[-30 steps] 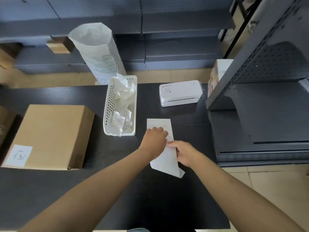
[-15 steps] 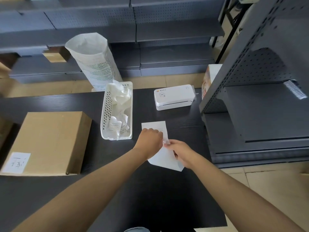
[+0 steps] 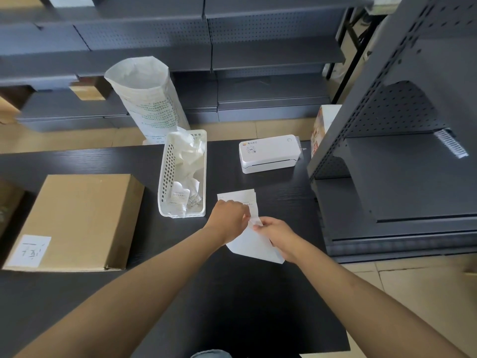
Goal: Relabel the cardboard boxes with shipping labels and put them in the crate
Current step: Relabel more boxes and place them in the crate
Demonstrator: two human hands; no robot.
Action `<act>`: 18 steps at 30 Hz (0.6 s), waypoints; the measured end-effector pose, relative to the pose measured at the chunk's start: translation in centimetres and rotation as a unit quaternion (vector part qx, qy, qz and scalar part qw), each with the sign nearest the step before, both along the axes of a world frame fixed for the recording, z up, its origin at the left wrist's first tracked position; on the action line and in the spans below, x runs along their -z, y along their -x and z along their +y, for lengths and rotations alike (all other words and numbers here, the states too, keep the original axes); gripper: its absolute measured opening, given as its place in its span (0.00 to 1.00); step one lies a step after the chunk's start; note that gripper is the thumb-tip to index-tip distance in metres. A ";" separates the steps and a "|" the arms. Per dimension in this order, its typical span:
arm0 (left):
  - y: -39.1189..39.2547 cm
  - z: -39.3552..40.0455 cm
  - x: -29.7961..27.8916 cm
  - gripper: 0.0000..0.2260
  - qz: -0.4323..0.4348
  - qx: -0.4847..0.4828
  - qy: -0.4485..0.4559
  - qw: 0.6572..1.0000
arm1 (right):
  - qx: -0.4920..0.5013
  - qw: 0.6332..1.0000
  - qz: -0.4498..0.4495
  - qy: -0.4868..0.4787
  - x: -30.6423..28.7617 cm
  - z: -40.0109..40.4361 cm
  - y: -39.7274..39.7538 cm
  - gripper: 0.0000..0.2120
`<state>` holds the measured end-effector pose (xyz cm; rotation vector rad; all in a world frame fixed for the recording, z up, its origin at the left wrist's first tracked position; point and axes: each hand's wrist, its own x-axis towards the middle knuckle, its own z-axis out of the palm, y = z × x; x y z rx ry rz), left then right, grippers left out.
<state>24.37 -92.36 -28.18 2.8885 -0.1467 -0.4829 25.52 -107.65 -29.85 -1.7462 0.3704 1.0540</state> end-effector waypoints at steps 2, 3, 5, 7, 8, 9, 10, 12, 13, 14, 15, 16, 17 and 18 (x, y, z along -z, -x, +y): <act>0.1 0.1 0.0 0.13 0.005 -0.008 0.012 1.000 | -0.007 1.000 0.004 -0.007 0.1 -0.1 0.1 0.10; 0.1 0.1 0.0 0.12 0.007 -0.010 0.018 1.000 | -0.008 1.000 0.006 -0.009 0.0 -0.2 0.1 0.12; 0.2 0.1 0.0 0.12 0.006 -0.010 0.026 1.000 | -0.005 1.000 0.010 -0.016 0.1 -0.2 0.2 0.13; 0.3 0.1 0.0 0.12 0.005 -0.011 0.033 0.999 | 0.004 1.000 0.017 -0.024 0.1 -0.2 0.3 0.13; 0.3 0.1 0.0 0.12 0.007 -0.013 0.038 0.999 | 0.007 0.999 0.020 -0.026 0.1 -0.2 0.4 0.14; 0.4 0.1 0.0 0.12 0.011 -0.015 0.045 0.999 | 0.009 0.999 0.022 -0.026 0.2 -0.2 0.4 0.14; 0.4 0.2 0.0 0.12 0.013 -0.018 0.053 0.998 | 0.009 0.999 0.024 -0.025 0.3 -0.3 0.3 0.15; 0.4 0.3 -0.2 0.12 0.010 -0.019 0.060 0.998 | 0.007 0.999 0.026 -0.023 0.3 -0.3 0.3 0.15; 0.4 0.3 -0.2 0.12 0.004 -0.017 0.056 0.998 | 0.006 0.999 0.026 -0.023 0.2 -0.3 0.3 0.15; 0.4 0.3 -0.3 0.12 -0.004 -0.016 0.049 0.999 | 0.005 0.999 0.024 -0.023 0.2 -0.3 0.3 0.14; 0.4 0.2 -0.4 0.11 -0.010 -0.019 0.040 0.999 | 0.005 1.000 0.019 -0.024 0.1 -0.2 0.3 0.13; 0.4 0.0 -0.4 0.11 -0.015 -0.024 0.033 0.999 | 0.004 1.000 0.014 -0.024 0.1 -0.1 0.3 0.12; 0.4 -0.1 -0.5 0.10 -0.018 -0.032 0.026 0.999 | 0.003 1.000 0.009 -0.024 0.1 0.1 0.3 0.11; 0.3 -0.2 -0.6 0.09 -0.020 -0.042 0.022 0.999 | 0.004 1.000 0.007 -0.023 0.1 0.2 0.3 0.12</act>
